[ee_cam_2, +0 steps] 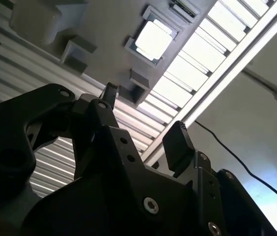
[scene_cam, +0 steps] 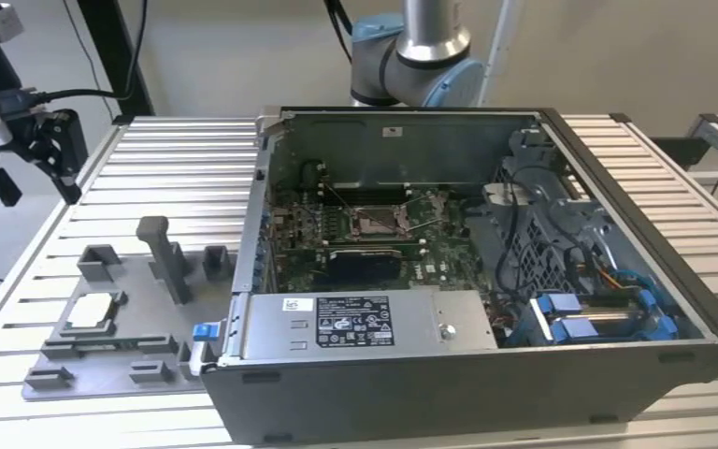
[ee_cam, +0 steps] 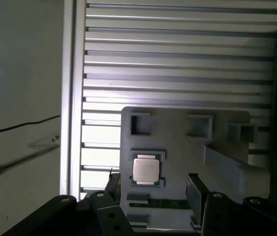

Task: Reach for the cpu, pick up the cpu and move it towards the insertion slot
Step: 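Pick up the cpu and move it towards the insertion slot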

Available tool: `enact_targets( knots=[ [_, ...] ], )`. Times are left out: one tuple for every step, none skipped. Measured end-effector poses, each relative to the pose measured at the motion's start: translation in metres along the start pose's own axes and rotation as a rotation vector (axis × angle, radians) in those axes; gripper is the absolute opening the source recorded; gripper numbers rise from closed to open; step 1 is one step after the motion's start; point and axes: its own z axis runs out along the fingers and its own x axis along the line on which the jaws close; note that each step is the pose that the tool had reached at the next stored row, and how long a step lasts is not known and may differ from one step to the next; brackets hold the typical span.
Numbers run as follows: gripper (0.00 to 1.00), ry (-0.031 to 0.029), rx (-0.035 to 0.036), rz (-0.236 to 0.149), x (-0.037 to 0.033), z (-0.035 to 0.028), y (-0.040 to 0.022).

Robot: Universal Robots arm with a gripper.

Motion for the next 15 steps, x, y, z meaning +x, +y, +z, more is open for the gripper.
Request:
enact_targets(
  knots=[
    [1.00, 0.0001, 0.0001, 0.000, 0.0003, 0.0018, -0.0001],
    [1.00, 0.0001, 0.0001, 0.000, 0.0006, 0.0037, -0.0002],
    [1.00, 0.0001, 0.0001, 0.000, 0.0008, 0.0055, -0.0002],
    [1.00, 0.0001, 0.0000, 0.000, 0.0009, 0.0072, -0.0003],
    [1.00, 0.0001, 0.0001, 0.000, 0.0010, 0.0091, -0.0004],
    [1.00, 0.0000, 0.0000, 0.000, 0.0011, 0.0110, -0.0004],
    [1.00, 0.0001, 0.0000, 0.000, 0.0012, 0.0128, -0.0005],
    [1.00, 0.0001, 0.0001, 0.000, 0.0012, 0.0146, -0.0006],
    [1.00, 0.0001, 0.0001, 0.000, 0.0013, 0.0164, -0.0006],
    [1.00, 0.0002, 0.0001, 0.000, 0.0014, 0.0182, -0.0007],
    [1.00, 0.0001, 0.0001, 0.000, 0.0014, 0.0200, -0.0008],
    [1.00, 0.0000, 0.0000, 0.000, 0.0014, 0.0218, -0.0008],
    [1.00, 0.0000, 0.0000, 0.000, 0.0014, 0.0237, -0.0009],
    [1.00, 0.0000, 0.0000, 0.000, 0.0015, 0.0256, -0.0010],
    [1.00, 0.0001, 0.0001, 0.000, 0.0015, 0.0274, -0.0011]
  ],
)
